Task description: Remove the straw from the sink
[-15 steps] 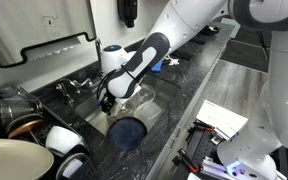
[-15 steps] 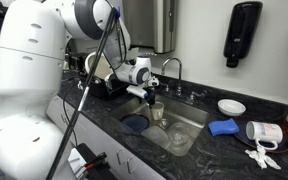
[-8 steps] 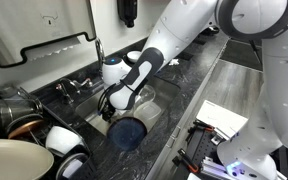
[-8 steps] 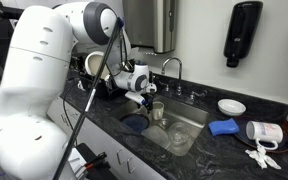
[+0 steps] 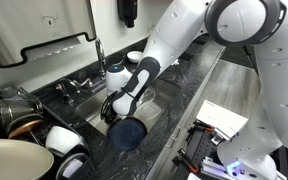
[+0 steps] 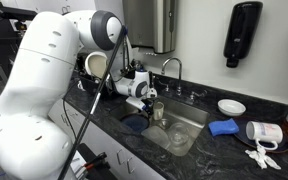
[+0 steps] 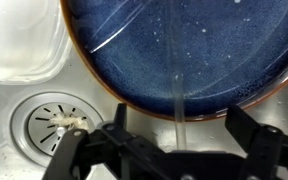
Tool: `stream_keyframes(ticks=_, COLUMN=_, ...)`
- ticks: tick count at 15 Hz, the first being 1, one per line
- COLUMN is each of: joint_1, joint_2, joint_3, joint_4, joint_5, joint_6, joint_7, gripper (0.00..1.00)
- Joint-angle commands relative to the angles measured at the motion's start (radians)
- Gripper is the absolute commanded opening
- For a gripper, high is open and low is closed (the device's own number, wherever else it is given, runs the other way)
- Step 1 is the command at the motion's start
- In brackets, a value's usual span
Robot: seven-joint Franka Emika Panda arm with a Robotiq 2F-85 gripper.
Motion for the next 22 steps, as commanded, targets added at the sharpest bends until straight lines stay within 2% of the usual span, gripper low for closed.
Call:
stream_keyframes(ticks=1, joint_1=0.007, joint_2=0.018, joint_3=-0.005, joint_4=0.004, joint_5=0.005, joint_6=0.024, joint_7=-0.022, gripper=1.0)
stream_keyframes(ticks=9, joint_1=-0.064, joint_2=0.042, joint_3=0.076, joint_4=0.044, joint_5=0.086, joint_6=-0.053, joint_7=-0.098, gripper=1.0)
stream_keyframes(ticks=15, joint_1=-0.074, joint_2=0.078, joint_3=0.076, joint_4=0.081, joint_5=0.106, joint_6=-0.112, joint_7=-0.125, gripper=1.0)
stream_keyframes(ticks=16, joint_1=-0.074, joint_2=0.083, joint_3=0.075, joint_4=0.085, joint_5=0.105, joint_6=-0.119, joint_7=-0.125, gripper=0.75)
stream_keyframes(ticks=17, joint_1=-0.074, joint_2=0.086, joint_3=0.074, joint_4=0.088, joint_5=0.104, joint_6=-0.123, joint_7=-0.126, gripper=0.74)
stream_keyframes(ticks=22, joint_1=-0.071, joint_2=0.086, joint_3=0.075, joint_4=0.101, joint_5=0.105, joint_6=-0.147, joint_7=-0.125, gripper=0.37)
